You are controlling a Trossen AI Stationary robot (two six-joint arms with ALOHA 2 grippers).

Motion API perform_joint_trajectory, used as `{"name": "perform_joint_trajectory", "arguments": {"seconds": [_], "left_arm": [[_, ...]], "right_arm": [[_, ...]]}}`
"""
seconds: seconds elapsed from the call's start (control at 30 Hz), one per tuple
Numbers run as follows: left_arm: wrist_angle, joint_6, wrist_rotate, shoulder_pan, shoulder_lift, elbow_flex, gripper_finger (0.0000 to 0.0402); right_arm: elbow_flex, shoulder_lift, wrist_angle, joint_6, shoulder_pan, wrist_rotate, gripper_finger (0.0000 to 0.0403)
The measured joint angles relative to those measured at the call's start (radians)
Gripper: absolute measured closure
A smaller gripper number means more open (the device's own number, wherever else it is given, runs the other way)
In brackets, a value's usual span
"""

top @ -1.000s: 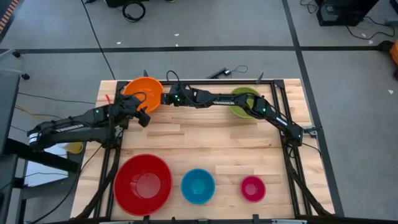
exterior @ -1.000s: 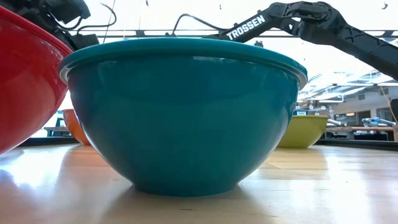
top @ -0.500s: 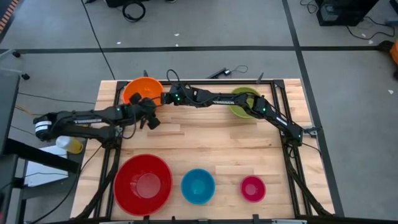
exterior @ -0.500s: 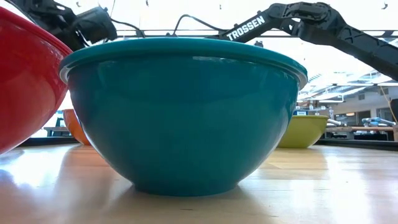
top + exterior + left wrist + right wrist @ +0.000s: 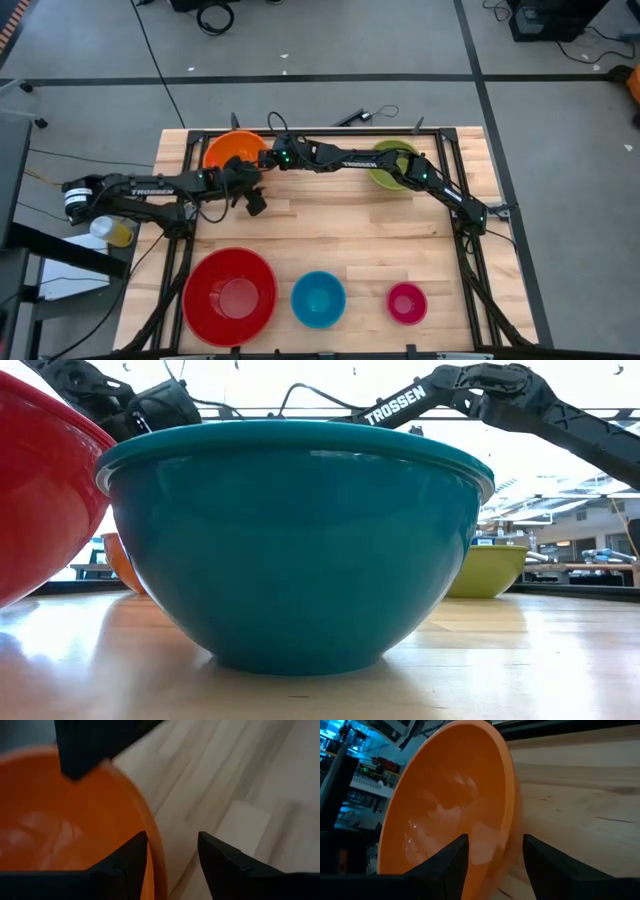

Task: Nest bowls inside each other
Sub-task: Stack the orange bowl on top of the red bowl

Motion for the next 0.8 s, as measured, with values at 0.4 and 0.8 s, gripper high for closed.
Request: {"name": "perform_joint_trajectory", "arguments": {"seconds": [0.4,0.8], "left_arm": [[-0.023,-0.065,0.001,-0.071,-0.091,0.097,0.0226],[-0.313,-0.106,-0.01,-0.086,-0.179,0.554,0.0226]], "right_arm": [[0.0,-0.002,-0.151,-0.067,-0.009,-0.032,0.0264],[-0.004,-0.064,-0.128,-0.215,-0.014,-0.189,0.038]]}}
